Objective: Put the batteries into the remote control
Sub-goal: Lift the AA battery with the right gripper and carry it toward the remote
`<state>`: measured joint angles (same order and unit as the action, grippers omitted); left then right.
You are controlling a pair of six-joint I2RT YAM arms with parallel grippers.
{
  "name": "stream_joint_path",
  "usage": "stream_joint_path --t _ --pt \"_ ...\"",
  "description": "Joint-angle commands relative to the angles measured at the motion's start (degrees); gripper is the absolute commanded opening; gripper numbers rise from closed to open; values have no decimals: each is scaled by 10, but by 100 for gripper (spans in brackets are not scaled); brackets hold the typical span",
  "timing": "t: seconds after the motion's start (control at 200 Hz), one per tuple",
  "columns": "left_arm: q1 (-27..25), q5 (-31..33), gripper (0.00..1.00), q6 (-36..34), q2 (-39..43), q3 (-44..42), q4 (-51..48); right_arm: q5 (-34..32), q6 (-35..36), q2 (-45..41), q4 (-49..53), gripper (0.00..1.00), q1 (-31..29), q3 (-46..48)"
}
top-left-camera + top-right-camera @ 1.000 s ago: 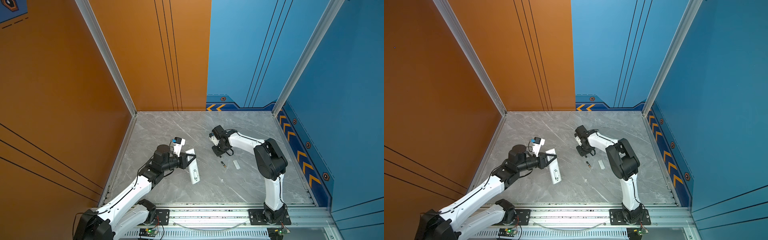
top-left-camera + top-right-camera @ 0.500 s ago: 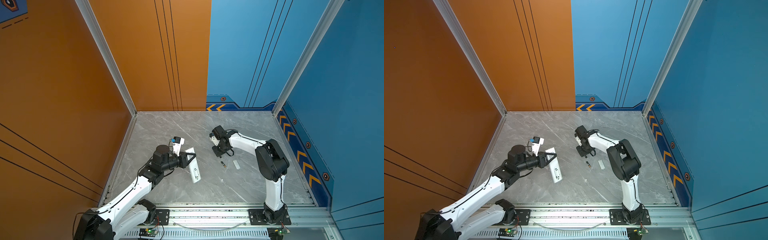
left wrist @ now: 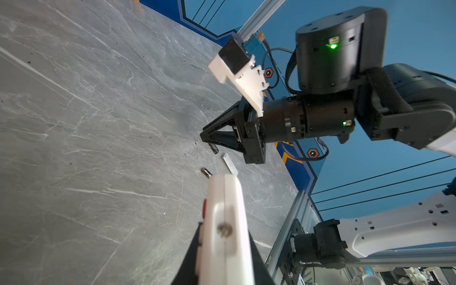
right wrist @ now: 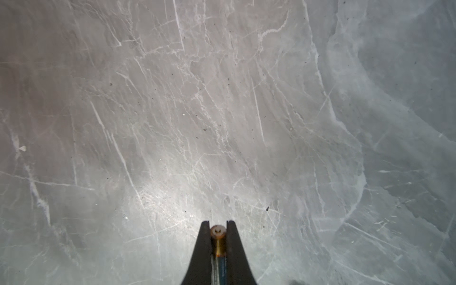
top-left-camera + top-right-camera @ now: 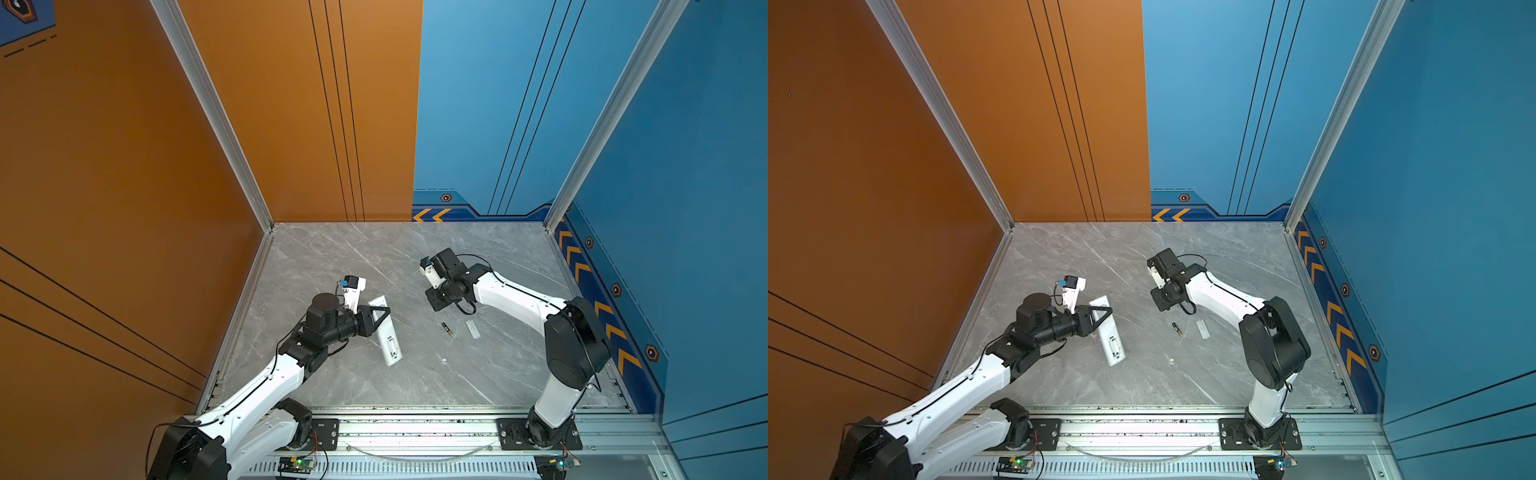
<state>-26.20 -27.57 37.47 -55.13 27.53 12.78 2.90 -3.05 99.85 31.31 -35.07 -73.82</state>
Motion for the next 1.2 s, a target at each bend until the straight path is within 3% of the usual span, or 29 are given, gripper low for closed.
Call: stream_joint_path --t 0.0,0.24,0.566,0.911,1.197 --pt "5 24 0 13 10 -9 28 10 -32 -49 -27 0 -13 27" --pt "5 25 0 26 8 -12 45 5 -87 -145 -75 0 -38 94" --pt "4 24 0 48 -12 -10 82 -55 -116 -255 -122 0 -98 154" --pt "4 17 0 59 -24 5 103 -55 -124 -336 -200 0 -127 205" --pt "4 8 0 59 -25 13 103 -42 -83 -365 -302 0 -164 257"
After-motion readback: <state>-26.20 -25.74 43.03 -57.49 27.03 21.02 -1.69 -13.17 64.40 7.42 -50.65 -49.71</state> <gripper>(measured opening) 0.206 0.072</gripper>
